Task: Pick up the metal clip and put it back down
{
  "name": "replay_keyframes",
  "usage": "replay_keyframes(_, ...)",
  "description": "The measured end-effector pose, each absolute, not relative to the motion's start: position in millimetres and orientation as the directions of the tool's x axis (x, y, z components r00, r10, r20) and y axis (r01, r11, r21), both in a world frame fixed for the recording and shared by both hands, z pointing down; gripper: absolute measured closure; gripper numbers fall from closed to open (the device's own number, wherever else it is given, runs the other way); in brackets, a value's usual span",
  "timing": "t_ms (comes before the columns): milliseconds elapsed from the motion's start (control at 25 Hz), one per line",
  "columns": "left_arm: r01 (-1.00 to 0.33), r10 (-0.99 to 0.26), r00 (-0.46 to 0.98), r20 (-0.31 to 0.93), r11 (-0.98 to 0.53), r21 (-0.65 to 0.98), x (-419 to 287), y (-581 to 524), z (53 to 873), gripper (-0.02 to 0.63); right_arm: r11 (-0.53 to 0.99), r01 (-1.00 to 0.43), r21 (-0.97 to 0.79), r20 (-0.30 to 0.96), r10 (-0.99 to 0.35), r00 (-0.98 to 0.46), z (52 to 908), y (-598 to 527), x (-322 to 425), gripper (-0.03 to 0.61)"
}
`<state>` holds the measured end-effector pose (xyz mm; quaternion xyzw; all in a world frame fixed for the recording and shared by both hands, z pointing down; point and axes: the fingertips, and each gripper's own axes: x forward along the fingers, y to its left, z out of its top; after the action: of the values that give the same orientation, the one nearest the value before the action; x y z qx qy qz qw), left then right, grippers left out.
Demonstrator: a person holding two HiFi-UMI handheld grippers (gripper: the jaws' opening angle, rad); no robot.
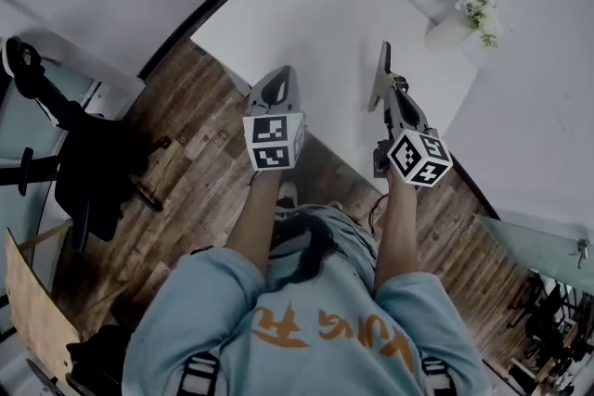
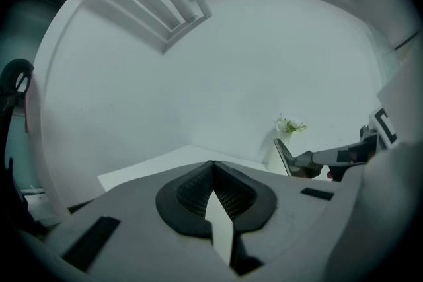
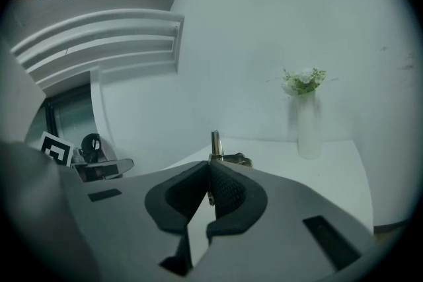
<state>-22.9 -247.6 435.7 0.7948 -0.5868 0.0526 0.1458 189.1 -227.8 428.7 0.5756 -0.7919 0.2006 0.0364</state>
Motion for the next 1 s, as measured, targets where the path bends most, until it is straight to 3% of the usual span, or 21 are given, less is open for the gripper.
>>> replay_keyframes(280,-0.956,-0.923,0.266,0.278,-0.215,0.201,-53,-254,450,0.589,0.327,-0.894,-0.307,0.32,-0.849,-0.42,448,-246,147,0.56)
replay_keyframes(760,-0.964,-0.935,0.118,0.335,-0.028,0.263,-122,-285,490,0.59,0.494,-0.786,-0.371,0.442,-0.651,-0.617,516,-307,40,0.56)
replay_keyframes(1000,-0.965,-0.924,0.074,0.375,0.029,0.26,-146,-296,521,0.591,0.496,-0.687,-0.531,0.446,-0.526,-0.724,549,-327,-2,0.558)
